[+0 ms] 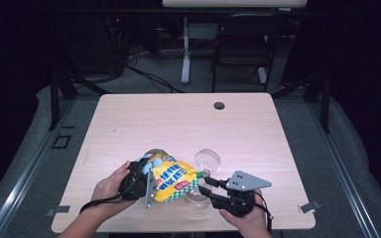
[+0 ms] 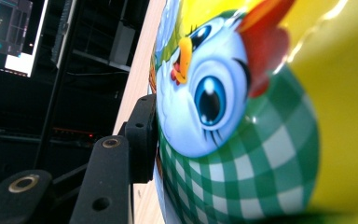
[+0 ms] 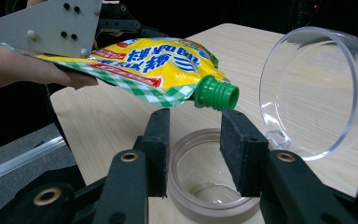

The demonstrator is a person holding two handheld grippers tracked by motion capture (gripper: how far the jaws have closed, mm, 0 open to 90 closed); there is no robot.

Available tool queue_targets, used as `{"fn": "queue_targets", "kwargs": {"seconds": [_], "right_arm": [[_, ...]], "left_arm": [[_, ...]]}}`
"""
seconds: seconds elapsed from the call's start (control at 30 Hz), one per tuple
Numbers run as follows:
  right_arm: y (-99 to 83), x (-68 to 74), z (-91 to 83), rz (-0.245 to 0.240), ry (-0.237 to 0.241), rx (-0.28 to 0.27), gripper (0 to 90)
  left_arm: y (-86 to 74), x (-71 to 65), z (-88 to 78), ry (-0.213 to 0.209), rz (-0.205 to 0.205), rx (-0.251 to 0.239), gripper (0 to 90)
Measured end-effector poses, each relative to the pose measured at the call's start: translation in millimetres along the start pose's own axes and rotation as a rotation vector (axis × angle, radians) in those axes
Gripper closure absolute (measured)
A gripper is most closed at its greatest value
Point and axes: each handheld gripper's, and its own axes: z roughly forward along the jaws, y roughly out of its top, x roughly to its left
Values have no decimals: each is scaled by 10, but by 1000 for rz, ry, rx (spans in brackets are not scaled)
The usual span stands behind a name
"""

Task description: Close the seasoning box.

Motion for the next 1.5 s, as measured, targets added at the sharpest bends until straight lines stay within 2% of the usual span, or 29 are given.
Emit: {"fn": "queue_targets", "kwargs": {"seconds": [0.5,0.6,0.67,0.83,1.0,1.1,1.3,1.4,1.5], "right_arm": [[-4,72,21,-26,2,5,636],[-9,104,31,-61,-25,14,646],[-11,139,37,-102,-45,22,650],[-40,258,89,-252,-130,63,658],[-58,342,126,-394,-210,79,678],[-67,403,138,-517,-282,93,694],[-91,524,175,-698,-354,115,735],[-102,566,203,-760,-380,126,753],[-112,586,228,-787,-388,136,770]], "left_arm": [[-19,24,-36,21,27,22,560],[-19,18,-34,21,33,30,560],[-20,10,-32,21,40,33,560],[-17,-6,-19,22,42,31,561],[-19,-4,-16,24,55,35,561],[-24,-1,-17,27,61,43,561],[-27,12,-19,31,70,51,561],[-19,14,-26,33,81,54,561],[-12,4,-23,34,93,57,561]]}}
